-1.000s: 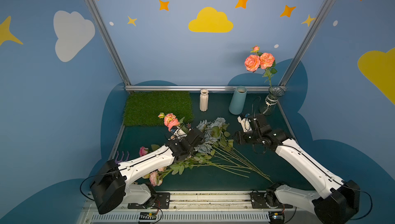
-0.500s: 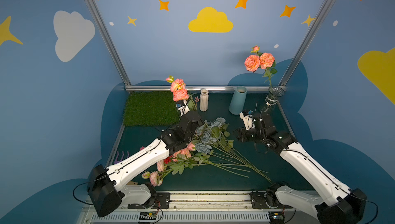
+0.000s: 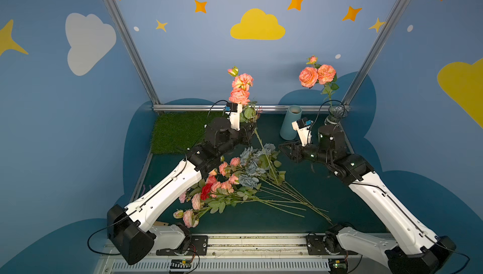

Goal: Place the pink flowers into the vase
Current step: Pick up the flower at the center of the board.

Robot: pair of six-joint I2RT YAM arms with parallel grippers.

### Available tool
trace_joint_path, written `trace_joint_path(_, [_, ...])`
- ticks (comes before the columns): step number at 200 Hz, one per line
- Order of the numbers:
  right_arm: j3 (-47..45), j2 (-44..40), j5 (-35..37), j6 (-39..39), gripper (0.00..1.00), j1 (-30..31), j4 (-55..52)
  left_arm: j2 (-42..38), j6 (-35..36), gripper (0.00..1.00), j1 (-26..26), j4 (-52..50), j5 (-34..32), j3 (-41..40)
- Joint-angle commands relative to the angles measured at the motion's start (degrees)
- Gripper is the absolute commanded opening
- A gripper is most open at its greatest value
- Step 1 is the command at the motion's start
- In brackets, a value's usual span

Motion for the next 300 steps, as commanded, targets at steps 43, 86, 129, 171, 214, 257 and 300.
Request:
trace_joint_path(43, [5.5,3.6,-10.2,-2.4,0.41,2.9,3.6,1.4,1.8,0.02,1.4,0.2,17.6,4.1])
trace_joint_path(86, [6.3,4.9,-10.4,-3.5,0.41,4.9,2.9,2.3,1.5,0.02,1.4,-0.1,20.3,5.1])
trace_joint_path(129, [6.4,5.7,-9.0,-5.0,0.4,5.7,1.6,2.9,1.3,0.02,1.4,-0.3,22.1,5.9])
trace_joint_path(171, [6.5,5.9,-7.0,-6.3,0.32,6.4,0.5,3.6,1.9,0.02,1.3,-2.4,23.1,7.5])
trace_joint_path(214, [6.4,6.0,-5.2,-6.9,0.04,7.3,0.0,4.3,3.3,0.02,0.7,-4.6,22.6,8.9])
trace_joint_path(257, [6.1,5.7,2.6,-7.2,0.0,8.1,-0.1,4.1,2.7,0.81,-0.3,-8.0,19.3,10.5])
trace_joint_path(300, [4.5,4.6,19.3,-7.4,0.0,9.8,1.2,1.7,0.0,0.94,-2.0,-14.7,7.3,9.8])
